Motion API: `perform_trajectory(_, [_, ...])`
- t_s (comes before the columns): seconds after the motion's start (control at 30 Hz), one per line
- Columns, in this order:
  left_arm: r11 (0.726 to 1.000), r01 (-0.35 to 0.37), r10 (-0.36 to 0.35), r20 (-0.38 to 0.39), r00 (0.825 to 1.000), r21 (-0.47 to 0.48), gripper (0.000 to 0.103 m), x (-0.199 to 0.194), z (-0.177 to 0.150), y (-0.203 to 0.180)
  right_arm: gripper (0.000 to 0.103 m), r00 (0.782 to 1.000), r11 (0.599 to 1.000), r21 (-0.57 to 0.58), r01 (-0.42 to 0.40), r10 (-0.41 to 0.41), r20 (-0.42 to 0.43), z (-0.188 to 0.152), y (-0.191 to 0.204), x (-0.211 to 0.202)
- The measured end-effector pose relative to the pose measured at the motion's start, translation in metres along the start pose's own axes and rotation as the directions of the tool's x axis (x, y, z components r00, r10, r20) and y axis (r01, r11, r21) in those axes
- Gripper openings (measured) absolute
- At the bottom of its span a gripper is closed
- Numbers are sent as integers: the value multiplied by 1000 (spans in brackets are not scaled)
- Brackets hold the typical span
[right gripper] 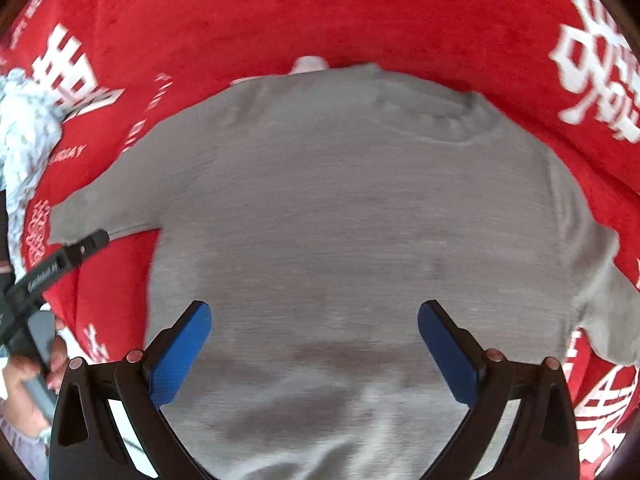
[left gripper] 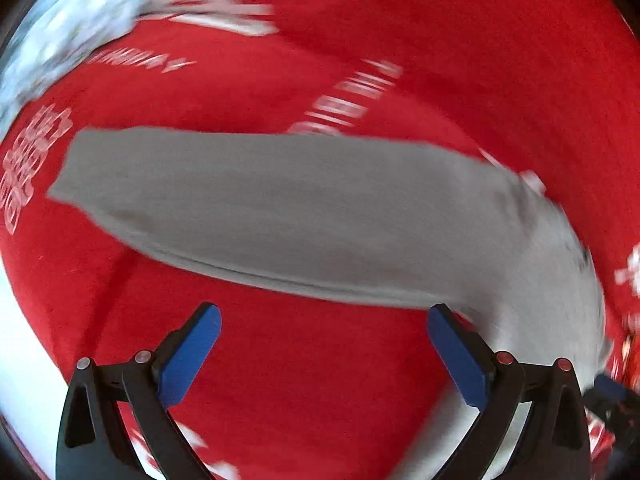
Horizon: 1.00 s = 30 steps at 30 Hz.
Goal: Fold small clothes
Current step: 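Grasp the grey sweater's sleeve cuff nearest the left gripper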
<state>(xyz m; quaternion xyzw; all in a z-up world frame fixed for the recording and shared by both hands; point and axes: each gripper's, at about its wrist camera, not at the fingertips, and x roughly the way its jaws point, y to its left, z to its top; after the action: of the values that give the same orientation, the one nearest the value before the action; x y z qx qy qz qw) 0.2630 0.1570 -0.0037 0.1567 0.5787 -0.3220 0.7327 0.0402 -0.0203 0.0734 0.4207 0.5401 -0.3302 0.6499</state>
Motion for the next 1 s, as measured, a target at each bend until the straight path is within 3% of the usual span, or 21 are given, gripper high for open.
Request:
perform_trajectory(0.13, [987, -42, 37, -31, 999, -152, 103, 27, 12, 60, 103, 999, 999, -21, -32, 31, -14, 2, 25, 7])
perform_trajectory(0.23, [966, -35, 18, -69, 997, -255, 103, 44, 15, 98, 103, 999, 999, -34, -36, 36, -24, 3, 40, 12])
perform_trajectory(0.43, [947, 32, -47, -42, 998, -319, 102, 56, 23, 118, 103, 998, 998, -60, -25, 22, -51, 1, 63, 22])
perform_trajectory(0.47, [952, 27, -37, -29, 999, -306, 89, 57, 25, 114, 103, 998, 998, -60, -26, 23, -57, 0, 65, 23])
perform_trajectory(0.5, [959, 20, -25, -14, 1000, -284, 63, 55, 24, 112, 103, 998, 998, -59, -27, 23, -61, -1, 67, 24])
perform_trajectory(0.53, [960, 61, -62, 5, 998, -272, 55, 55, 27, 108, 103, 998, 998, -57, -28, 24, -66, -2, 69, 25])
perform_trajectory(0.6, [963, 84, -82, 22, 996, -255, 15, 49, 29, 105, 103, 997, 998, -53, -31, 27, -70, -3, 71, 25])
perform_trajectory(0.63, [967, 95, -93, 22, 995, -234, 10, 47, 31, 103, 103, 997, 998, -52, -33, 29, -68, -4, 73, 24])
perform_trajectory(0.83, [996, 53, -47, 87, 995, -65, 7, 21, 45, 70, 103, 999, 999, -33, -39, 37, -40, -8, 73, 16])
perform_trajectory(0.93, [995, 64, -76, 163, 984, 78, 7, -10, 48, 35, 103, 999, 999, -6, -36, 36, -12, -12, 66, 7])
perform_trajectory(1.0, [980, 95, -129, 195, 972, 177, 7, -28, 49, 1, 103, 999, 999, 12, -40, 40, 13, -15, 58, 0])
